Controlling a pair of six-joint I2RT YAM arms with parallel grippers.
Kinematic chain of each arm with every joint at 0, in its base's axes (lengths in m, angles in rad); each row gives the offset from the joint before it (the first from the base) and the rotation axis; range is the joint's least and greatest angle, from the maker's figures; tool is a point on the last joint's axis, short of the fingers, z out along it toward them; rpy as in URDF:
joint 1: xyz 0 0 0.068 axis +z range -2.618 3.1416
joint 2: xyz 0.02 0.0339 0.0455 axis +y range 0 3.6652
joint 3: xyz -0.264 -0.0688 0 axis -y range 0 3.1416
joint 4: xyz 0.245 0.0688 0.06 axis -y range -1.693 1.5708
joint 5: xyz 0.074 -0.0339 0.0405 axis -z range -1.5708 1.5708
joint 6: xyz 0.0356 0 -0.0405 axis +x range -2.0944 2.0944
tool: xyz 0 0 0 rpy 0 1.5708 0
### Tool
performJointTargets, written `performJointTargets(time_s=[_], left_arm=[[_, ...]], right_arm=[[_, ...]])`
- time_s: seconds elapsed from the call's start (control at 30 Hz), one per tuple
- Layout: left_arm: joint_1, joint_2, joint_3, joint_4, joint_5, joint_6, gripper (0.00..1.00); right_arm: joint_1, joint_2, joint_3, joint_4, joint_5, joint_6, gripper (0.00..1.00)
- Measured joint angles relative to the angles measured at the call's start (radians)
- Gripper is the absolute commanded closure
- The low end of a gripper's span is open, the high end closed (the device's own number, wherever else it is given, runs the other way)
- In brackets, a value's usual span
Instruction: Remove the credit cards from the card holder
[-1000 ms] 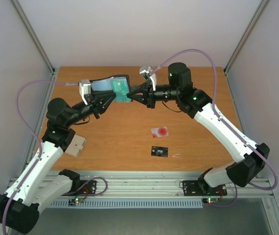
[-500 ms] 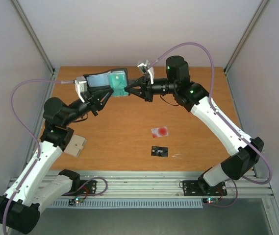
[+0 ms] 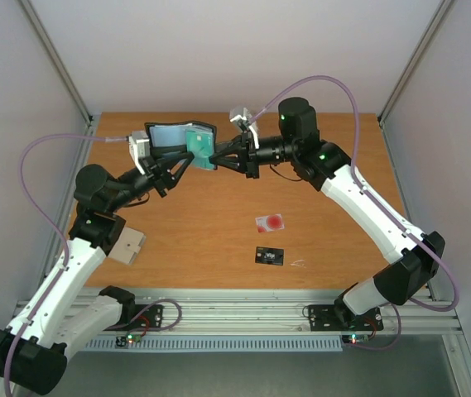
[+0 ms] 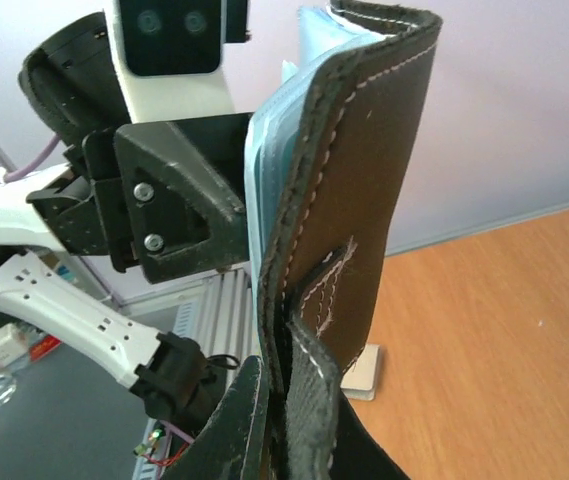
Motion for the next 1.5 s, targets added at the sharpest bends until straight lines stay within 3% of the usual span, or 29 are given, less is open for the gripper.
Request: performJointTargets(time_s=[0.1, 0.67, 0.7, 0.83, 1.03, 1.33, 1.5], left_arm=[[0.001, 0.000, 0.000, -0.002, -0.002, -0.001, 0.99], [-0.011, -0.028, 0.002, 0.008, 0.059, -0.003, 1.00], [-0.023, -0.028, 0.002, 0.007, 0.079, -0.003, 0.96], [-0.039, -0.038, 0.002, 0.005, 0.117, 0.016, 0.64], [-0.025, -0.074, 0.003, -0.032, 0.084, 0.079, 0.43], [0.009, -0.096, -0.002, -0.153, -0.167, 0.172, 0.27], [0.023, -0.096, -0.008, -0.200, -0.168, 0.189, 0.23]], right_arm=[[0.000, 0.000, -0.005, 0.001, -0.039, 0.000, 0.99], [-0.048, -0.008, -0.069, 0.122, -0.085, 0.166, 0.99], [-0.053, -0.006, -0.082, 0.140, -0.085, 0.183, 0.99], [-0.074, -0.003, -0.114, 0.149, -0.077, 0.220, 0.99], [-0.095, -0.009, -0.089, 0.024, -0.053, 0.153, 0.99], [-0.102, -0.044, -0.023, -0.168, -0.056, 0.027, 0.99], [-0.106, -0.061, 0.017, -0.251, -0.089, -0.038, 0.99]])
